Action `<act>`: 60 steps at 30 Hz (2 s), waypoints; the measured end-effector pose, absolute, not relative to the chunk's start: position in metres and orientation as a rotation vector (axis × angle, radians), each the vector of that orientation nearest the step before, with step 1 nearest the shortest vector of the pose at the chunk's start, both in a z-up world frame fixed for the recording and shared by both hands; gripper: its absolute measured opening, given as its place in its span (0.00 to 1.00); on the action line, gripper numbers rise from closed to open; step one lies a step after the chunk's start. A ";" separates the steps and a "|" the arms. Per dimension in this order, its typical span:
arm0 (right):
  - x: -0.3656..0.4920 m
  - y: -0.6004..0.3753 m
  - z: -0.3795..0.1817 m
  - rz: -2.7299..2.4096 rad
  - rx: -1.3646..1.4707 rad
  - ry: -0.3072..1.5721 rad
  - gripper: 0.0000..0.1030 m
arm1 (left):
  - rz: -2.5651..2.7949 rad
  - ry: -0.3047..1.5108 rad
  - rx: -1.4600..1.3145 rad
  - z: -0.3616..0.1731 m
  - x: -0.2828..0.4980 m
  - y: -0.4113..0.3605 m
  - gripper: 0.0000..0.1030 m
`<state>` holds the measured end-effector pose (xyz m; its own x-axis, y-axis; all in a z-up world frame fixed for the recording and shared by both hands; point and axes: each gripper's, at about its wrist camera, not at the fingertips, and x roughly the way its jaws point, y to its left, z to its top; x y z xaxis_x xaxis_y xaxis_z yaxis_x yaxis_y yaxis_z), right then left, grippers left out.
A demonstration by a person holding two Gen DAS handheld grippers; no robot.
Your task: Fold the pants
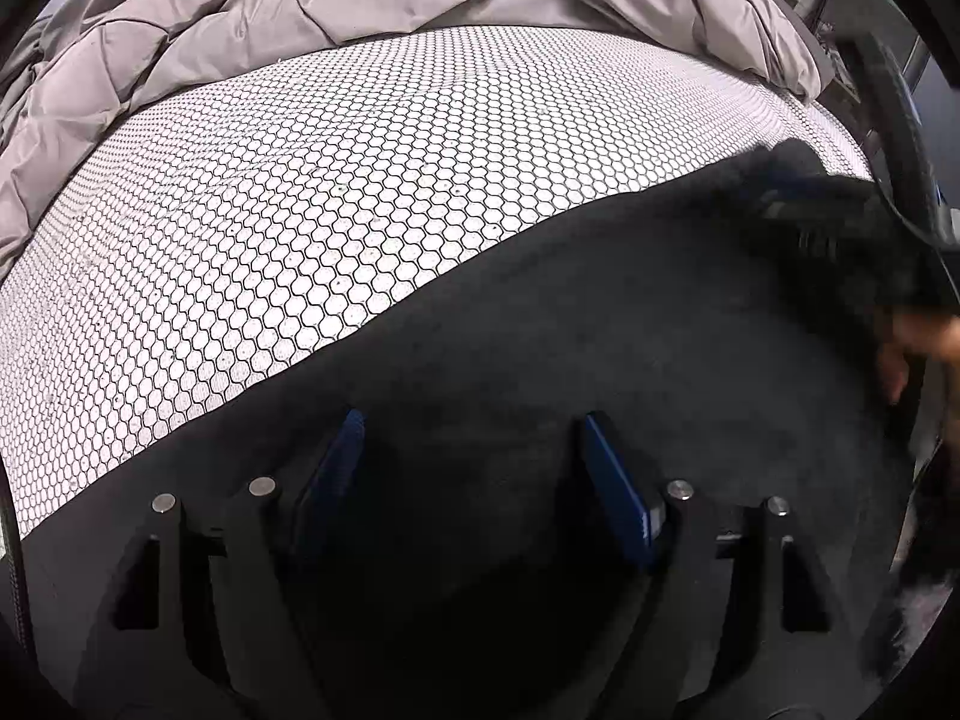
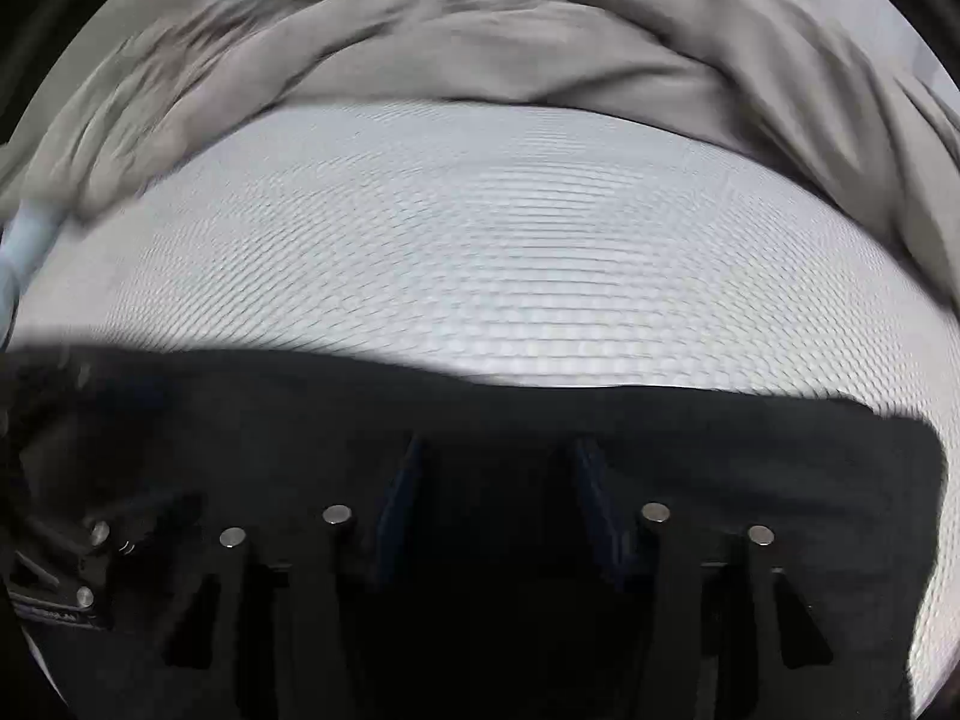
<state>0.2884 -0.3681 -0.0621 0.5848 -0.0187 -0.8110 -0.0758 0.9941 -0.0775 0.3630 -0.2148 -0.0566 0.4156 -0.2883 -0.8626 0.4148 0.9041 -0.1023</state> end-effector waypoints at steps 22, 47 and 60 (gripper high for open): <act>0.135 -0.418 -0.055 0.094 -0.213 0.890 0.69 | -0.516 1.003 0.164 -0.043 0.235 -0.275 0.70; 0.114 -0.492 0.000 0.288 0.499 0.532 0.20 | -0.391 0.857 -0.029 -0.016 0.182 -0.212 0.82; 0.102 -0.302 -0.011 0.830 0.004 0.775 0.69 | -0.468 0.948 -0.490 -0.049 0.196 -0.094 0.73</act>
